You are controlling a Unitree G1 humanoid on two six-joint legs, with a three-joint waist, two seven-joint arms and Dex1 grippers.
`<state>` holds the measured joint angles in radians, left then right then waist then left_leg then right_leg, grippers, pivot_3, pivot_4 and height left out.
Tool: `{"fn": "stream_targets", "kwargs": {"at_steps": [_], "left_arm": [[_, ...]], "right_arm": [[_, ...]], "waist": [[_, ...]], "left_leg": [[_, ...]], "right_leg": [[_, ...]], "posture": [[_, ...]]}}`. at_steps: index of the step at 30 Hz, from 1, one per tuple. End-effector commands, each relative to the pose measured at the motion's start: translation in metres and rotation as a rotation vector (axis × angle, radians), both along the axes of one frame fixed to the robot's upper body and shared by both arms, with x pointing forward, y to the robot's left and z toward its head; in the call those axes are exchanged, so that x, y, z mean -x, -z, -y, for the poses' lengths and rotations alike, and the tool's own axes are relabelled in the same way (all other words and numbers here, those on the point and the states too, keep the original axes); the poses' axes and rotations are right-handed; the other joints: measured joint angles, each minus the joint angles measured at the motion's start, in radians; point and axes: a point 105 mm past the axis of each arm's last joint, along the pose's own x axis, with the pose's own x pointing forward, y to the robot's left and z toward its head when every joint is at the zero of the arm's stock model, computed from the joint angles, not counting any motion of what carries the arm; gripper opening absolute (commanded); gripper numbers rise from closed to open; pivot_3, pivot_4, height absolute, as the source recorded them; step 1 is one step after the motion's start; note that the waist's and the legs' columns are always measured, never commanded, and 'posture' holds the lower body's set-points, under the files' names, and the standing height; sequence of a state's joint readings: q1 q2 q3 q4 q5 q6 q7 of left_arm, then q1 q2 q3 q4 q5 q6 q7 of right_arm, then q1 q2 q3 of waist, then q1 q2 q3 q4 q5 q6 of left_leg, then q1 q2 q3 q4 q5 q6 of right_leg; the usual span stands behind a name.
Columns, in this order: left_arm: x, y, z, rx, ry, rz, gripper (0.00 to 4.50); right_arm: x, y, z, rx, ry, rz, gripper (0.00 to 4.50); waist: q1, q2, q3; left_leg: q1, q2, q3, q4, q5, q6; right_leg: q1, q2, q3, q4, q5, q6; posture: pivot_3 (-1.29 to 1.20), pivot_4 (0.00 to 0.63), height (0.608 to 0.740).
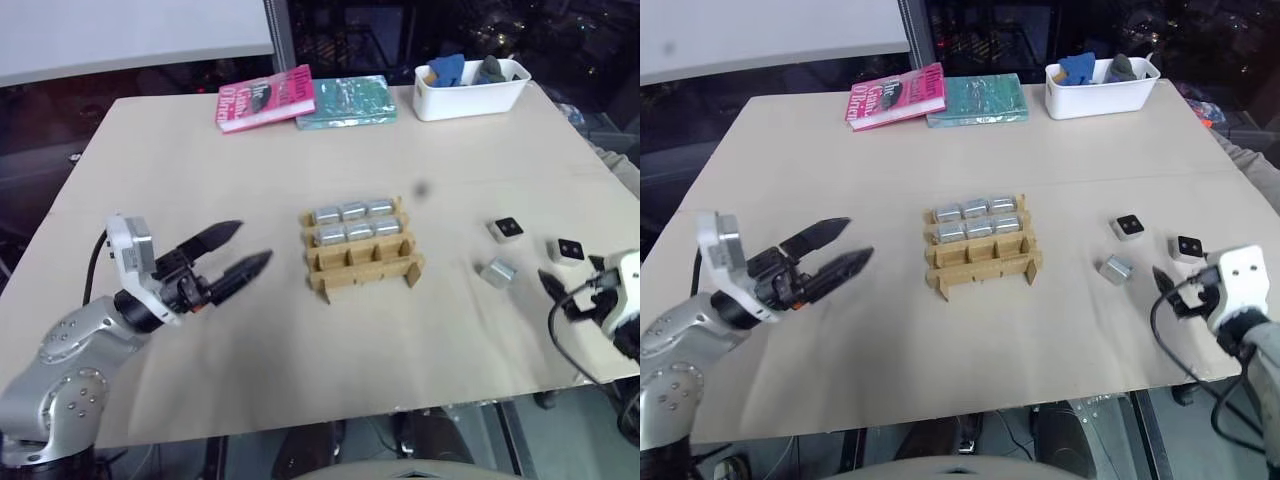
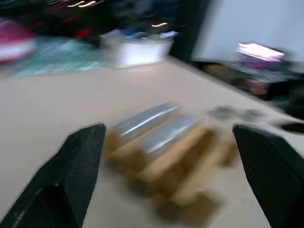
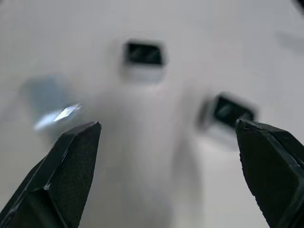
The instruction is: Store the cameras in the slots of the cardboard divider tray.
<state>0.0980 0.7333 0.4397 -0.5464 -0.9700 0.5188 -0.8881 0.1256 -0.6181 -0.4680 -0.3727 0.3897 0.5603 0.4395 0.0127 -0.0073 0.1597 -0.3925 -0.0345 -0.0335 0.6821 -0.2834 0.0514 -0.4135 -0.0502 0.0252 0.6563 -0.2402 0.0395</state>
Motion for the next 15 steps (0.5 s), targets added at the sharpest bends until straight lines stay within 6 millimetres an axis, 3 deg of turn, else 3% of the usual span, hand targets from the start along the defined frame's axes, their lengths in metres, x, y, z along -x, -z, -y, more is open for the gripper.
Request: {"fn": "stream_targets", "kwargs": {"at_steps": [1, 5, 15], "left_arm": [[0.026, -0.012, 0.031, -0.065, 0.254, 0.043, 4.43], [0.035, -0.013, 0.038, -0.126, 0.355, 0.057, 4.43], [0.042, -0.016, 0.04, -0.161, 0.402, 0.083, 4.43]], "right_arm": [[-0.015, -0.006, 0.019, -0.016, 0.115, -0.032, 4.5], [-0.029, -0.001, 0.023, -0.062, 0.161, -0.091, 4.5], [-0.041, 0.011, 0.028, -0.095, 0.207, -0.171, 4.5]], "waist": [[0.0, 0.001, 0.001], [0.0, 0.003, 0.001], [-0.001, 0.004, 0.002]], "left_leg": [[0.0, 0.0, 0.0, 0.0, 0.0, 0.0], [0.0, 0.0, 0.0, -0.001, 0.0, 0.001], [0.0, 0.0, 0.001, -0.001, 0.0, 0.001]], "right_leg": [[0.0, 0.0, 0.0, 0.0, 0.0, -0.001], [0.0, 0.001, 0.0, 0.0, 0.0, -0.001], [0.0, 0.002, 0.0, 0.0, 0.002, 0.003]], "posture": [[0.0, 0.15, 0.74], [0.0, 0.15, 0.74], [0.0, 0.15, 0.74]]}}
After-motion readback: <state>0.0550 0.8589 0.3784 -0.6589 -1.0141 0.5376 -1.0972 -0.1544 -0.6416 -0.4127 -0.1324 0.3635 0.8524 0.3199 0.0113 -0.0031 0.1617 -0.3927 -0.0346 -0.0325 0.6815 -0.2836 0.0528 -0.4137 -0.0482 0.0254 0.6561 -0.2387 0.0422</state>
